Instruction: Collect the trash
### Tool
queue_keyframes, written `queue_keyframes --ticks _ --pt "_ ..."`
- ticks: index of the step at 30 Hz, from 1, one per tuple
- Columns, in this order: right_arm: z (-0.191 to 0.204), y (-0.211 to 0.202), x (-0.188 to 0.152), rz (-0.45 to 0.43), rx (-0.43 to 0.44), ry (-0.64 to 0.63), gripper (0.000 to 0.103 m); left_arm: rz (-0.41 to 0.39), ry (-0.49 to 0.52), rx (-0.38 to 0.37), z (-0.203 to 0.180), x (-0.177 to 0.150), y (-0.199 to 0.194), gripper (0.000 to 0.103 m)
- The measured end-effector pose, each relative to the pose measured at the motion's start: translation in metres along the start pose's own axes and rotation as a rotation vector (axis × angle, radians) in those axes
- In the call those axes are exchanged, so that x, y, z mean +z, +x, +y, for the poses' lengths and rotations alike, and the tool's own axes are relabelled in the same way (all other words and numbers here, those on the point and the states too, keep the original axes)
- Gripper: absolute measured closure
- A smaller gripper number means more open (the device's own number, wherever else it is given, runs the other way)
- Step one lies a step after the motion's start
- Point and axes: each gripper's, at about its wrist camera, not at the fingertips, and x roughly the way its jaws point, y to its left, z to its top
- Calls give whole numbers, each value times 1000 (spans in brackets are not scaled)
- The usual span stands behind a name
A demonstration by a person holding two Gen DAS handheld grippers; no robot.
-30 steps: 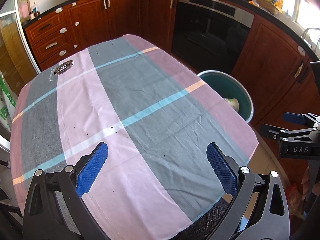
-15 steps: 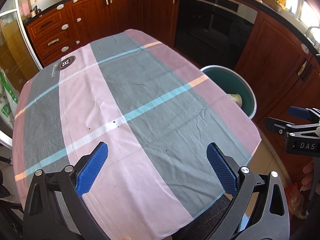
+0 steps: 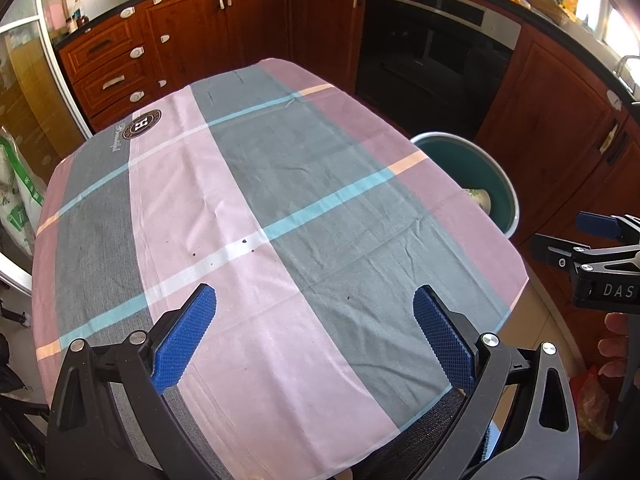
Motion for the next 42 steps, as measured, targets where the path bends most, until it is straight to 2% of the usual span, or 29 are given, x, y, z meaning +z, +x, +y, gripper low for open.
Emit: queue_keyframes --ticks 28,30,37,42 --pt "8 3 5 2 0 -8 6 5 8 19 2 0 7 4" --pt "11 4 6 -3 0 -13 6 7 4 0 4 0 10 4" --pt "36 21 21 -119 30 -66 6 -8 -29 -6 18 2 21 4" --pt "50 49 40 -177 80 -65 6 -42 -5 41 25 10 27 4"
